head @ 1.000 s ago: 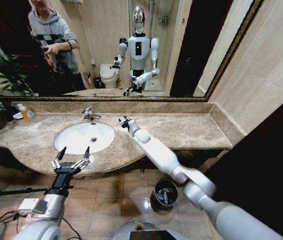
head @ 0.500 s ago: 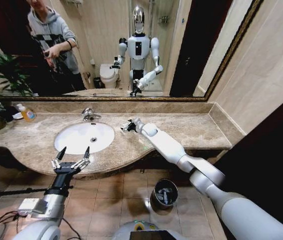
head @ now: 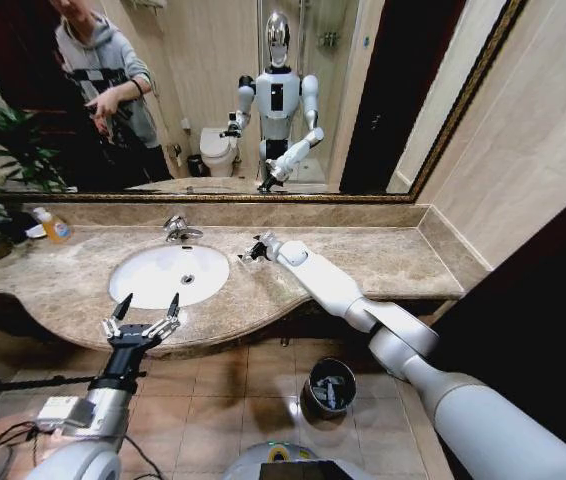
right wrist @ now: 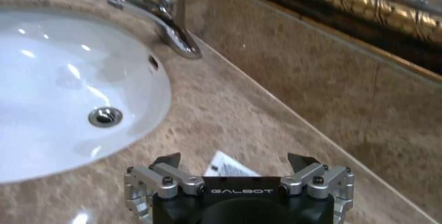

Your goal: Pick up the trash from the sink and place it in the trash bin.

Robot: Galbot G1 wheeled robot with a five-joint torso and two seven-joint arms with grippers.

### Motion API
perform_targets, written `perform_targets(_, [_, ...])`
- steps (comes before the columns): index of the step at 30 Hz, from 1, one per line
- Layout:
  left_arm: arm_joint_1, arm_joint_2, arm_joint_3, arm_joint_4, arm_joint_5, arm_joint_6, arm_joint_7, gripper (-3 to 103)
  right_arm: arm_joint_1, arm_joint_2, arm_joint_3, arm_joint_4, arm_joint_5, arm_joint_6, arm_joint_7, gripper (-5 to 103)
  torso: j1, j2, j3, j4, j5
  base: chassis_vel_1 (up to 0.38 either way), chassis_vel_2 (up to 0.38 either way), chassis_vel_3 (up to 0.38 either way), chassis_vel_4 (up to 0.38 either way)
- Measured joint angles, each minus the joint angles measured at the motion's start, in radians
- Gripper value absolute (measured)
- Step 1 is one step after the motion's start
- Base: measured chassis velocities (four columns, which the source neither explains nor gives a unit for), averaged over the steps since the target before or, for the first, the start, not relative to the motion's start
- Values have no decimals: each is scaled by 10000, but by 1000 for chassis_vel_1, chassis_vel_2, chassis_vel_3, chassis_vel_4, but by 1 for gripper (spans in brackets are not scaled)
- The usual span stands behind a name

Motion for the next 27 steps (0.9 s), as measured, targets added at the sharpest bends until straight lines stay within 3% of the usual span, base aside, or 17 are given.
perform_targets(3, [0,0,0,0,0,0,0,100,0,-9,78,-131,-5,21,-23,100,0,0,-1,0,1,0,0,0,0])
perform_targets(7, [0,0,0,0,0,0,0,100,-69,-136,201,-155,-8,103,-30,84,-2,1,-3,1,1,0,0,0,0])
perform_targets(9, [0,0,0,0,0,0,0,100,-86,-191,204,-102,-6,89,-47,84,-1,1,-2,1,0,0,0,0,0])
perform_targets(16, [0,0,0,0,0,0,0,100,-248,-551,269,313,110,-103,-73,51,-1,1,-2,0,-1,0,0,0,0])
perform_targets(21, [0,0,0,0,0,0,0,100,-311,-608,314,357,134,-111,-73,40,-1,1,-2,0,-1,0,0,0,0])
perform_targets(25, [0,0,0,0,0,0,-1,100,-340,-642,332,355,165,-111,-55,19,-1,1,-1,1,-1,0,0,0,0])
perform_targets(27, [0,0,0,0,0,0,0,100,-350,-659,334,362,178,-112,-44,13,-1,1,-1,1,-1,0,0,0,0])
